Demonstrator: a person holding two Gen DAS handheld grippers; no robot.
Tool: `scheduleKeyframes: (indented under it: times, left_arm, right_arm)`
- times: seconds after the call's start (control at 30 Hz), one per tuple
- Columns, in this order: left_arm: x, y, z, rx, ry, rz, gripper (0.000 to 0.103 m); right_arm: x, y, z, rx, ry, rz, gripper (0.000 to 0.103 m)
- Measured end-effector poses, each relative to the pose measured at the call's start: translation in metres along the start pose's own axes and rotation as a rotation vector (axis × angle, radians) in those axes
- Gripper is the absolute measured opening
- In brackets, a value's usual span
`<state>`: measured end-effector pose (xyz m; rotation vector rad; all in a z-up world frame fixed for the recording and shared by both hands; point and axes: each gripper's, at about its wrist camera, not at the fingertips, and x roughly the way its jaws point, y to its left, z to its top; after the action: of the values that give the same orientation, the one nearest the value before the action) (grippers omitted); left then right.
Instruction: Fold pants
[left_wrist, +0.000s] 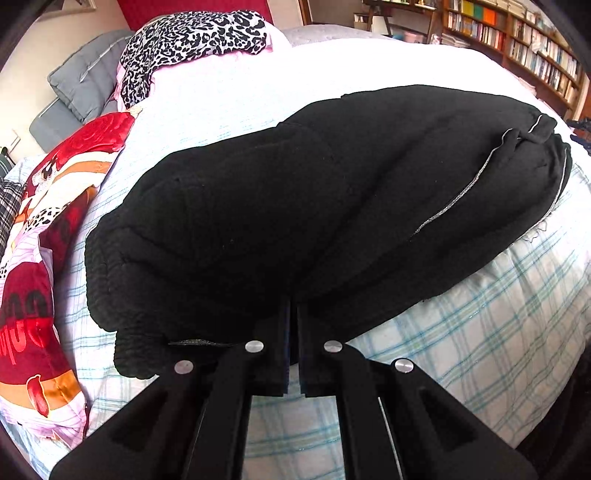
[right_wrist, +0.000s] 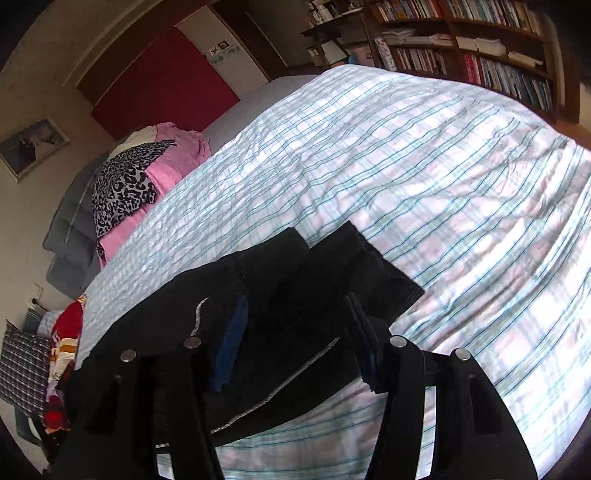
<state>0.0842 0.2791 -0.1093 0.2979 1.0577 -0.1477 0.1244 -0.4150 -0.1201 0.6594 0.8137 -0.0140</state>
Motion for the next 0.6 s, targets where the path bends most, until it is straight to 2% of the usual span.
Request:
scheduleKeyframes:
  times: [0.13, 0.23, 0.37, 0.4, 0.43, 0.47, 0.5, 0.53, 0.6]
  left_arm:
    - [-0.004, 0.001, 0.001, -0.005, -0.018, -0.009, 0.002]
    - [-0.008, -0.002, -0.003, -0.01, -0.027, -0.017, 0.002]
    - [-0.012, -0.002, -0.005, -0.015, -0.039, -0.025, 0.002]
    - [-0.013, -0.001, -0.005, -0.015, -0.04, -0.025, 0.002]
    - [-0.014, -0.001, -0.005, -0.015, -0.042, -0.024, 0.002]
    - [-0.014, -0.001, -0.005, -0.015, -0.044, -0.023, 0.002]
    - [-0.014, -0.001, -0.004, -0.015, -0.044, -0.021, 0.002]
    - [-0.015, -0.001, -0.004, -0.017, -0.045, -0.02, 0.002]
    - [-0.016, -0.002, -0.004, -0.019, -0.045, -0.022, 0.002]
  right_arm:
    - [0.022, 0.011, -0.002, 0.149, 0.056, 0.126, 0.055]
    - [0.051, 0.003, -0.004, 0.31, 0.105, 0.161, 0.055]
    - [0.073, 0.003, 0.0, 0.398, 0.108, 0.168, 0.055]
    - [0.074, 0.006, 0.003, 0.395, 0.099, 0.144, 0.052]
    - [0.074, 0.01, 0.006, 0.39, 0.086, 0.118, 0.035]
    - [0.074, 0.015, 0.011, 0.368, 0.078, 0.101, 0.025]
    - [0.072, 0.024, 0.019, 0.327, 0.065, 0.072, 0.023]
    - [0.064, 0.032, 0.028, 0.278, 0.035, 0.037, 0.016]
    - [0.037, 0.048, 0.041, 0.161, -0.053, 0.022, 0.014]
